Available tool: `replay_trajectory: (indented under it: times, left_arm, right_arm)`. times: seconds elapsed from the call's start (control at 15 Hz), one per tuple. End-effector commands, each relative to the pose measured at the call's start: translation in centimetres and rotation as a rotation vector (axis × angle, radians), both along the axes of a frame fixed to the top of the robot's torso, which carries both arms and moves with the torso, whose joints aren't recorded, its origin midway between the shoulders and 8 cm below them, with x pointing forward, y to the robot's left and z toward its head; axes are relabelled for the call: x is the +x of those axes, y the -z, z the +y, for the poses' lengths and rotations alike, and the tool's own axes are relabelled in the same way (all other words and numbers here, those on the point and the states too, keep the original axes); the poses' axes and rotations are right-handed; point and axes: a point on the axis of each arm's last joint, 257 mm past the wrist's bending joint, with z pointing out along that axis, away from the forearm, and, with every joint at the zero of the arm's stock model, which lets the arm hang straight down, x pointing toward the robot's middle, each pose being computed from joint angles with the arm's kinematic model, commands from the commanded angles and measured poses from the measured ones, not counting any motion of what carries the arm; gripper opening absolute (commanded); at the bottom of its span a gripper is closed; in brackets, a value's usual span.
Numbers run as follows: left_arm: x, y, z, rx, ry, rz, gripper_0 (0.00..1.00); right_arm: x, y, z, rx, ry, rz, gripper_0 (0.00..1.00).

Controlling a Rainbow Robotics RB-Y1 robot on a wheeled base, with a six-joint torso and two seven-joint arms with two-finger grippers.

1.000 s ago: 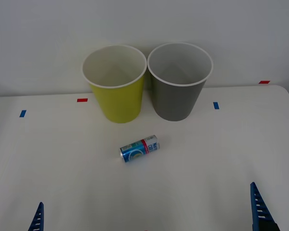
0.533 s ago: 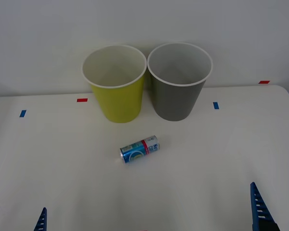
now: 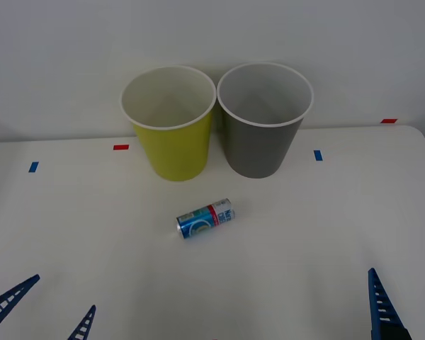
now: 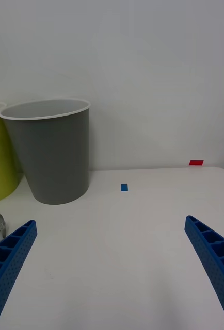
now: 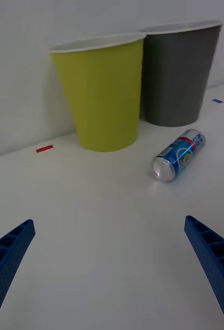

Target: Put cans in the gray bin and PET bottles in the light green bin.

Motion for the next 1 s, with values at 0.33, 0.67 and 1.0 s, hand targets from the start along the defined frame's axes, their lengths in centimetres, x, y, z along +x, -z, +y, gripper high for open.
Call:
replay_trajectory:
  times: [0.33, 0.67, 1.0]
  left_arm:
    - [2.7, 1.2, -3.1, 0.086, 0.167, 0.039, 1.0]
    - [5.2, 1.0, -6.6, 0.096, 0.266, 0.044, 1.0]
    - [8.1, 0.6, -9.4, 0.198, 0.333, 0.1, 1.0]
  right_arm:
    - [0.0, 0.0, 0.0, 0.0, 0.0, 0.0, 1.0]
    - [0.0, 0.0, 0.0, 0.0, 0.0, 0.0, 1.0]
    - [0.0, 0.0, 0.0, 0.0, 0.0, 0.0, 1.0]
